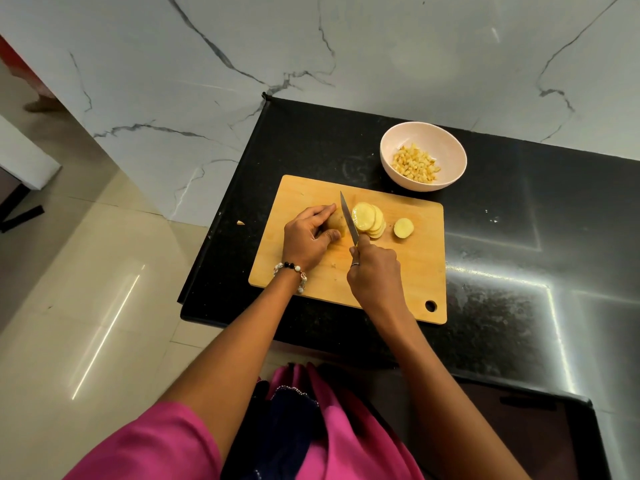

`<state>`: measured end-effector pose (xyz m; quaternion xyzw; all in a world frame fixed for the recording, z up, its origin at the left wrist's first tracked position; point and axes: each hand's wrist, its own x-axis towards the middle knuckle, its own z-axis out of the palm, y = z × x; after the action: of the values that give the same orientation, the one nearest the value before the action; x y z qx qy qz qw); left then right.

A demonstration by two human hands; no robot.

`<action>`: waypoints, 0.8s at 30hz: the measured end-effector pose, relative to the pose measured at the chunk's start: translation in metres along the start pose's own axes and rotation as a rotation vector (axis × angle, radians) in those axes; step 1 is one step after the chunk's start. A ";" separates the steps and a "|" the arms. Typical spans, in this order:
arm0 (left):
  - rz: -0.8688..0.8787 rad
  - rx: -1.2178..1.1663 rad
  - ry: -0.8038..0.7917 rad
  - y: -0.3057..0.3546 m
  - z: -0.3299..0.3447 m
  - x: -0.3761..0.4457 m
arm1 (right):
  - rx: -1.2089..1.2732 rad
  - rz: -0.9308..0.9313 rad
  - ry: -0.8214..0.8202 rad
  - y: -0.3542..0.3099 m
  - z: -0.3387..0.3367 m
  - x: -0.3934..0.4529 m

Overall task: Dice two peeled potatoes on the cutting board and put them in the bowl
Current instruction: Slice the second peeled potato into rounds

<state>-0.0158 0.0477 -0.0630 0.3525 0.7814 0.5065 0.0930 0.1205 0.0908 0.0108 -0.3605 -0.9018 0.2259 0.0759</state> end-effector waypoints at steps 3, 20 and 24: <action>0.001 -0.013 -0.003 0.000 0.000 0.000 | -0.026 0.003 -0.019 -0.002 0.003 0.000; 0.020 -0.007 0.070 0.004 0.001 0.000 | -0.178 -0.092 -0.051 -0.038 -0.010 0.012; 0.022 -0.003 0.069 0.003 0.004 -0.002 | -0.175 -0.067 -0.071 -0.034 -0.010 0.006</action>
<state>-0.0111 0.0499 -0.0629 0.3435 0.7794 0.5204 0.0609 0.0978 0.0770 0.0354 -0.3273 -0.9317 0.1560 0.0197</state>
